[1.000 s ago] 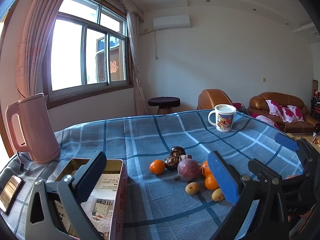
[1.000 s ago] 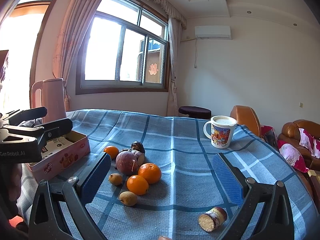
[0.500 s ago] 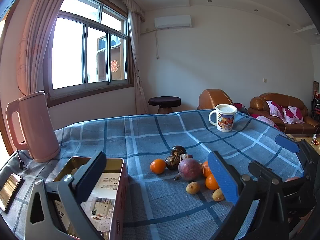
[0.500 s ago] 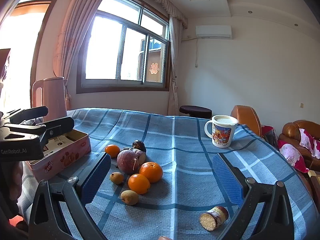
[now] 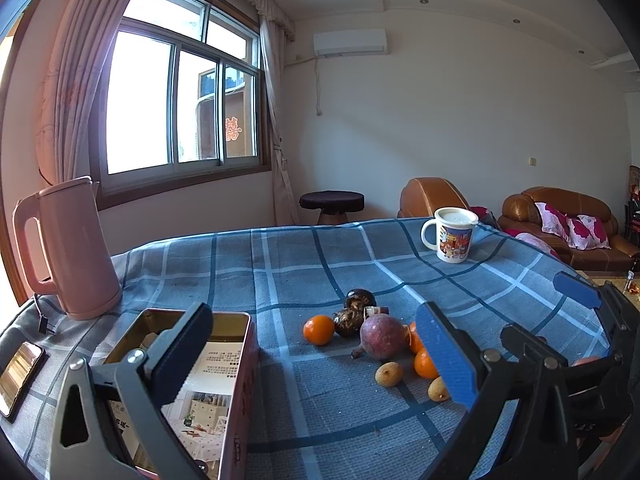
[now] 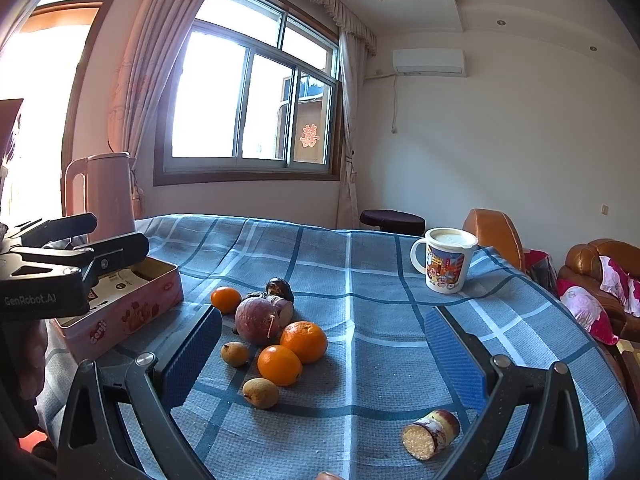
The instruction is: Organize fruits
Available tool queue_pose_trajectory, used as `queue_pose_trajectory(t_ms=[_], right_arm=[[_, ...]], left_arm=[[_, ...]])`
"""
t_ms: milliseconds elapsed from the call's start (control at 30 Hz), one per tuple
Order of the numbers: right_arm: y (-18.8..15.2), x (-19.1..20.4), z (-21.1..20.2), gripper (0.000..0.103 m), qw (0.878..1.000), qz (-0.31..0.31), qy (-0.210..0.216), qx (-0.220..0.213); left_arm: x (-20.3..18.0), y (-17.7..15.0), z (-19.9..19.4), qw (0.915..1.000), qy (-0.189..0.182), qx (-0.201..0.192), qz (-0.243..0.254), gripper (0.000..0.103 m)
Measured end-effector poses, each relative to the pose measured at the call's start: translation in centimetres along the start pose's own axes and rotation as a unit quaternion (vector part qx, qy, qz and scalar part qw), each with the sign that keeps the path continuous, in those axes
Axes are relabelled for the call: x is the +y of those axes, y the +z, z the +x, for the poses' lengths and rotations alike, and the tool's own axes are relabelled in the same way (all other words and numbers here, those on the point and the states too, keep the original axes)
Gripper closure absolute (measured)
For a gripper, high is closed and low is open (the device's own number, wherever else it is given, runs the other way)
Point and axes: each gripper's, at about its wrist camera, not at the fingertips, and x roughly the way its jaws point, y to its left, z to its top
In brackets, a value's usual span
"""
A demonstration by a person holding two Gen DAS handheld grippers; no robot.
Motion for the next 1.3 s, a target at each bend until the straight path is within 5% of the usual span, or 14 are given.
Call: queue_pose_trajectory(t_ms=[433, 667, 1000, 1167, 1300], right_arm=[[-0.9, -1.6, -0.2, 0.001, 1.000, 0.000, -0.020, 0.008], [-3.0, -3.9, -0.4, 0.001, 0.999, -0.003, -0.044, 0.030], [-5.5, -6.9, 0.5, 0.001, 0.995, 0.020, -0.058, 0.075], [-5.8, -7.3, 0.9, 0.002, 0.994, 0.030, -0.048, 0.089], [-5.8, -7.4, 1.7, 0.015, 0.992, 0.030, -0.047, 0.113]], left_arm=[[-0.8, -0.9, 1.5, 0.9996, -0.008, 0.026, -0.002, 0.000], [-2.7, -2.0, 2.8, 0.9963, -0.050, 0.069, 0.005, 0.000], [-6.2, -3.9, 5.0, 0.9820, -0.118, 0.147, 0.013, 0.001], [-7.5, -4.6, 6.5, 0.9726, -0.137, 0.187, 0.016, 0.013], [-7.6, -4.9, 7.6, 0.9645, -0.153, 0.215, 0.007, 0.020]])
